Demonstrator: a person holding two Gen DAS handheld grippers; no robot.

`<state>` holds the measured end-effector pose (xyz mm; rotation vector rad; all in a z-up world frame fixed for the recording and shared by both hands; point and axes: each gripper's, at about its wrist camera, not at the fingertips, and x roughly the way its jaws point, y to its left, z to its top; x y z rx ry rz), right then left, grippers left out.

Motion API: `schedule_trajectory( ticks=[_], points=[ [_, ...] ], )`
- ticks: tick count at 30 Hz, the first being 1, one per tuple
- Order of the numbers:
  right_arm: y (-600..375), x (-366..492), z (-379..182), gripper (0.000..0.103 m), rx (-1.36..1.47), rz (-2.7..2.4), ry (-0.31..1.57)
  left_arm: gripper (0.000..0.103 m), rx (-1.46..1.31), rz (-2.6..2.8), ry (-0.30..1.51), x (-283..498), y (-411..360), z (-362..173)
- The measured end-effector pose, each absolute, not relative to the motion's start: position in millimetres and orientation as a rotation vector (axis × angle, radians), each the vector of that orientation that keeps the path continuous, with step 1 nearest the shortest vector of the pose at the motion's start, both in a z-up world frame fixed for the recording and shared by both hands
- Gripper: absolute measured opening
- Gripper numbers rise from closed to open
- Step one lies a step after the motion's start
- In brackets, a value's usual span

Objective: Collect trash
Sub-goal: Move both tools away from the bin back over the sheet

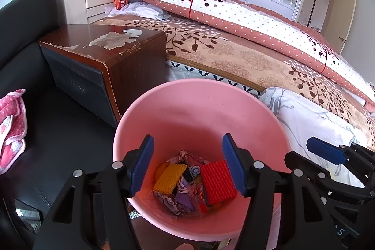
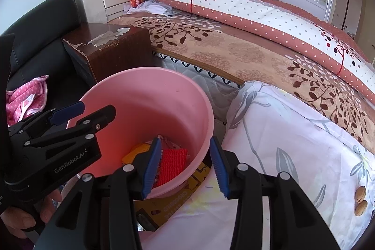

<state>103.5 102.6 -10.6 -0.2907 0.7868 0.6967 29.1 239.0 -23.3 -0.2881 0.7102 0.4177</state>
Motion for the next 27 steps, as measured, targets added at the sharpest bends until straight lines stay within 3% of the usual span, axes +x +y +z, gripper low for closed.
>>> schedule_trajectory(
  ticks=[8,10,27],
  points=[
    [99.4,103.4,-10.6,0.049,-0.285,0.694,0.782,0.063,-0.302,0.4,0.7,33.1,236.7,-19.1],
    [97.7,103.0,-10.1,0.052,-0.278,0.694,0.776,0.069,-0.301,0.396,0.686,33.2,235.6,-16.7],
    [67.1,97.6,7.1,0.063,-0.194,0.664,0.679,0.07,-0.273,0.362,0.558,29.1,217.6,14.3]
  ],
)
